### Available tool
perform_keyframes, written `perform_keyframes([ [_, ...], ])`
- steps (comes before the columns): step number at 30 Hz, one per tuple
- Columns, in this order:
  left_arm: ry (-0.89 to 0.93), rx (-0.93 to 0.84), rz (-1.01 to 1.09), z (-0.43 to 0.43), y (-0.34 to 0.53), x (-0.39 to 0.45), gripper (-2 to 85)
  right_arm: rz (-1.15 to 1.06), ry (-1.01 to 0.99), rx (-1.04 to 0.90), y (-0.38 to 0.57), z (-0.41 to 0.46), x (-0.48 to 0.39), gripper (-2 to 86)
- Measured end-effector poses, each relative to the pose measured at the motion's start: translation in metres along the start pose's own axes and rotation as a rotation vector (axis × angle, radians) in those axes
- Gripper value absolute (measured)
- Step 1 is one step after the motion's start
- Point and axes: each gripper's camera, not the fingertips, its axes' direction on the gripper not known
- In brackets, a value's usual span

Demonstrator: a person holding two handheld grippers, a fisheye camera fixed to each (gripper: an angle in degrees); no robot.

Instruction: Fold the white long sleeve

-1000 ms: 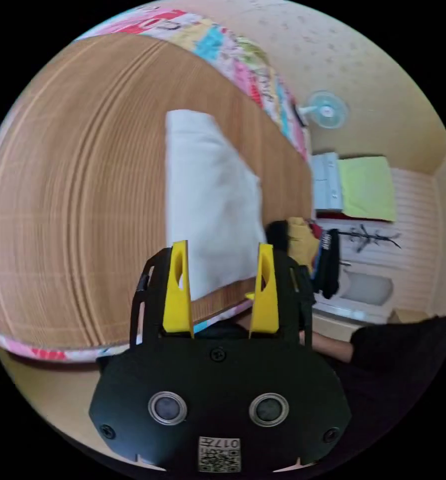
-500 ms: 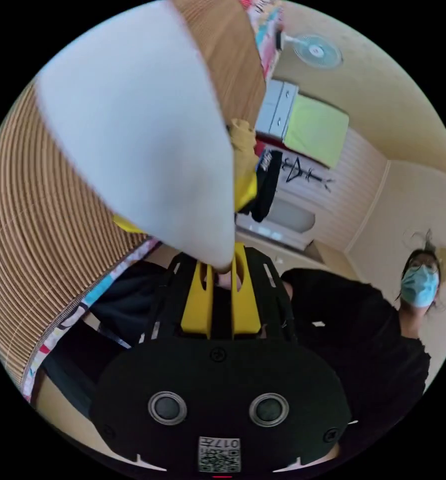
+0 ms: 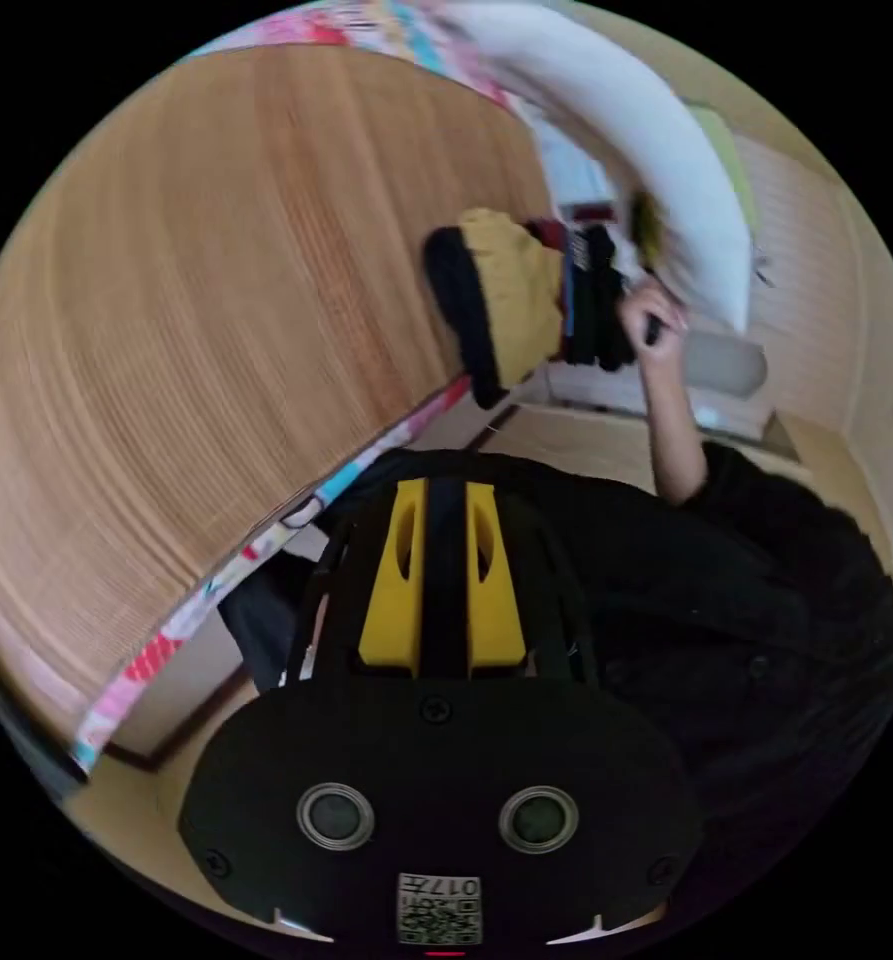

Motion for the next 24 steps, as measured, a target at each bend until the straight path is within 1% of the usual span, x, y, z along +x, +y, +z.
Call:
perform_keyframes([
  [2,0.020,0.077,-0.221,-0.016,0.024,-0.055,6.0,-0.031,0.041,0.041,0.004,-0.045,-0.017,17.9],
  [3,0.024,0.090,-0.279,-0.018,0.032,-0.070,5.6,0.002,0.051,0.075,0.013,-0.079,-0.013,17.2],
  [4,-0.002,0.122,-0.402,-0.025,0.051,-0.099,4.9,0.034,0.054,0.093,0.019,-0.096,-0.006,16.9],
  [5,-0.047,0.143,-0.529,-0.030,0.074,-0.123,4.3,0.101,0.080,0.139,0.038,-0.133,0.009,16.2],
  [6,-0.064,0.143,-0.590,-0.033,0.086,-0.135,4.3,0.179,0.130,0.196,0.064,-0.170,0.029,15.5],
  [7,-0.077,0.132,-0.698,-0.036,0.109,-0.156,4.4,0.236,0.161,0.235,0.082,-0.189,0.040,15.2],
  [8,-0.069,0.117,-0.788,-0.037,0.133,-0.172,4.5,0.402,0.227,0.353,0.129,-0.229,0.064,14.3],
  [9,-0.062,0.115,-0.827,-0.037,0.145,-0.178,4.6,0.559,0.257,0.493,0.189,-0.260,0.080,13.2],
  [10,-0.043,0.124,-0.888,-0.039,0.165,-0.185,4.7,0.617,0.248,0.564,0.222,-0.272,0.084,11.5],
  [11,-0.016,0.155,-0.924,-0.042,0.183,-0.190,4.7,0.699,0.193,0.725,0.292,-0.284,0.087,8.1],
  [12,-0.001,0.180,-0.931,-0.044,0.190,-0.191,4.8,0.712,0.086,0.939,0.365,-0.284,0.083,5.3],
  [13,0.034,0.235,-0.935,-0.046,0.203,-0.192,4.8,0.699,0.041,1.056,0.400,-0.279,0.079,3.9],
  [15,0.096,0.304,-0.936,-0.045,0.217,-0.193,4.7,0.641,-0.047,1.499,0.521,-0.235,0.057,2.0],
  [16,0.135,0.338,-0.943,-0.042,0.224,-0.194,4.7,0.644,-0.053,1.576,0.544,-0.219,0.054,1.7],
  [17,0.168,0.367,-0.952,-0.037,0.230,-0.195,4.6,0.692,-0.056,1.677,0.582,-0.187,0.050,1.2],
  [19,0.208,0.392,-0.959,-0.030,0.237,-0.197,4.4,0.825,-0.032,1.717,0.612,-0.145,0.050,0.8],
  [21,0.240,0.399,-0.961,-0.022,0.241,-0.200,4.1,0.950,0.017,1.668,0.609,-0.106,0.064,0.6],
  [22,0.257,0.404,-0.959,-0.020,0.243,-0.202,4.0,0.959,0.017,1.645,0.601,-0.099,0.071,0.5],
  [24,0.281,0.423,-0.958,-0.020,0.247,-0.206,3.7,0.925,-0.077,1.485,0.542,-0.077,0.117,0.4],
])
